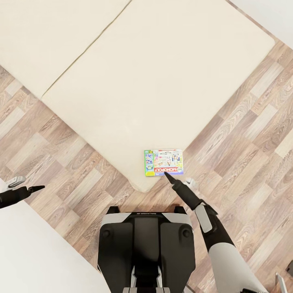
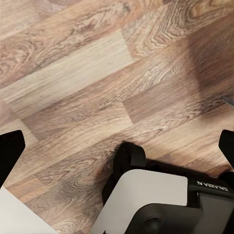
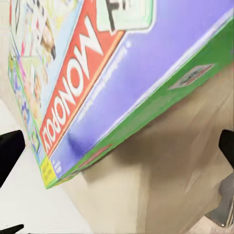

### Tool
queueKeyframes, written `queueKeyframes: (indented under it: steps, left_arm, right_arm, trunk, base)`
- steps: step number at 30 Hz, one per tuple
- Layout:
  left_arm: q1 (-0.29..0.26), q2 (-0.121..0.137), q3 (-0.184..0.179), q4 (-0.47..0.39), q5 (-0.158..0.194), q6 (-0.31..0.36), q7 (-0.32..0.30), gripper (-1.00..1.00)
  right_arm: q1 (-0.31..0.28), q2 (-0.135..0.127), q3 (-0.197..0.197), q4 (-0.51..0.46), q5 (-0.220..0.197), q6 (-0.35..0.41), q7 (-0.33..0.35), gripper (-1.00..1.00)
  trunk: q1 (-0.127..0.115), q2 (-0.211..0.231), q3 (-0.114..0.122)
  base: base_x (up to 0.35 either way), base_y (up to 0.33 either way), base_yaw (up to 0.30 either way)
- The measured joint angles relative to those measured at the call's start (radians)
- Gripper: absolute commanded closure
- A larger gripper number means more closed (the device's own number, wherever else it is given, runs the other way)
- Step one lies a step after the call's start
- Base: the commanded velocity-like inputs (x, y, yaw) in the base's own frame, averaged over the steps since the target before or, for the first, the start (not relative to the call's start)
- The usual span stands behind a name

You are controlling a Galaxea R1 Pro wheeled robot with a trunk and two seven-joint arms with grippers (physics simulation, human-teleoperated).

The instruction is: Put all the toys in the child's room - the three board games (two on the bed and one on the table), the two jigsaw puzzles on the table, and the tennis ball on the table - inside the toy box on the table in the child's room.

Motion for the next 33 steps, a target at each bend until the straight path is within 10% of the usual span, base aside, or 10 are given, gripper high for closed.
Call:
queueKeyframes:
  steps: [7,33]
  left_arm:
    - [0.000,0.000,0.000,0.000,0.000,0.000,0.000,-1.00]
    - [0.000,0.000,0.000,0.000,0.000,0.000,0.001,-1.00]
  right_arm:
    - [-0.008,-0.003,0.059,0.000,-0.007,0.002,0.015,-1.00]
    - [-0.012,-0.013,0.065,-0.011,-0.009,0.002,0.036,-1.00]
  trunk:
    - [0.000,0.000,0.000]
    - [0.000,0.000,0.000]
  base:
    - [0.000,0.000,0.000]
    - [0.000,0.000,0.000]
